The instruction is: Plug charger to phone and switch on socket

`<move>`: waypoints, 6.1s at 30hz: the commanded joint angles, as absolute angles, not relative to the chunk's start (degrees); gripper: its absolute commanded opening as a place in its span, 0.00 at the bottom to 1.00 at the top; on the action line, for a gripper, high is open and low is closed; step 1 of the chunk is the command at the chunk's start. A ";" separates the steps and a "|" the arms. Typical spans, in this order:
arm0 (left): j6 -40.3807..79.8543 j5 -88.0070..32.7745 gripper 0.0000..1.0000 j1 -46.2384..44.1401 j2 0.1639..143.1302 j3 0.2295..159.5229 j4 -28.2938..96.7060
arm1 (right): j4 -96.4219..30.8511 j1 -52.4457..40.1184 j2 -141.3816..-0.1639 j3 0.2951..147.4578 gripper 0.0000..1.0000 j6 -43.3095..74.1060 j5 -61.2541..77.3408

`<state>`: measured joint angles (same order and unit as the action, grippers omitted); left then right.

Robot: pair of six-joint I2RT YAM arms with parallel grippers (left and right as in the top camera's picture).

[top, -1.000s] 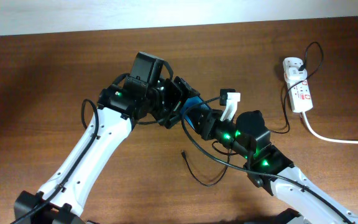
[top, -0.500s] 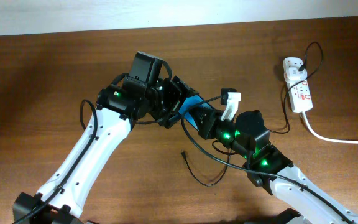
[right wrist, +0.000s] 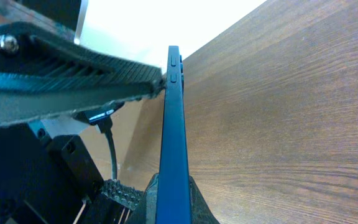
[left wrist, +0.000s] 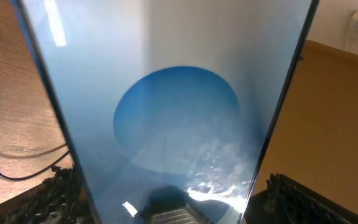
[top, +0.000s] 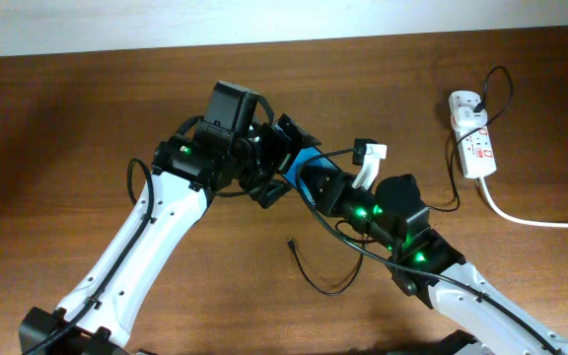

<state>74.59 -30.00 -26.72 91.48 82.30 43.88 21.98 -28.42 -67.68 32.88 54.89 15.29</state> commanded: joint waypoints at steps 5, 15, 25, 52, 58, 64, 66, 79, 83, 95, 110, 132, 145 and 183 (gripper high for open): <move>68.86 -30.63 0.99 -27.00 90.02 83.48 43.79 | 22.50 -24.32 -66.22 33.89 0.04 58.57 19.94; 60.73 -32.21 0.99 -26.96 90.02 83.48 43.75 | 21.78 -19.51 -64.75 33.89 0.04 65.08 26.68; 50.00 -37.45 1.00 -26.09 90.02 83.48 40.64 | 17.41 -11.57 -64.05 33.76 0.04 68.27 38.65; 27.14 -70.52 1.00 -18.65 90.02 83.48 32.95 | 12.49 -4.75 -47.44 33.61 0.04 78.30 39.09; 28.05 -74.39 0.99 -18.57 90.02 83.48 30.59 | 18.98 -4.86 -46.96 33.61 0.04 83.94 37.12; 36.93 -74.22 0.96 -18.57 90.02 83.48 23.55 | 21.52 -8.34 -46.96 33.54 0.04 88.53 30.87; 39.11 -74.15 0.95 -18.57 90.02 83.48 21.89 | 21.52 -10.48 -46.96 33.54 0.04 89.08 28.18; 43.35 -70.63 0.88 -18.57 90.02 83.48 21.43 | 24.05 -23.24 -47.16 33.54 0.04 94.00 8.01; 45.17 -68.66 0.84 -18.57 90.02 83.48 20.99 | 24.27 -27.64 -48.99 33.54 0.04 93.97 2.28; 50.78 -63.18 0.69 -18.57 90.02 83.48 15.03 | 32.40 -30.79 -56.69 33.54 0.04 95.24 1.23; 51.00 -58.46 0.43 -18.59 90.02 83.48 15.00 | 33.47 -30.81 -58.67 33.54 0.04 97.58 1.34; 51.00 -54.13 0.32 -18.74 90.02 83.46 14.98 | 33.50 -30.81 -58.67 33.54 0.04 97.58 3.05; 50.98 -52.77 0.39 -19.79 90.02 83.46 15.03 | 33.52 -30.81 -58.67 33.54 0.04 97.60 3.62; 50.98 -49.19 0.00 -20.58 90.02 83.46 15.05 | 33.43 -30.81 -58.67 33.54 0.14 97.60 4.29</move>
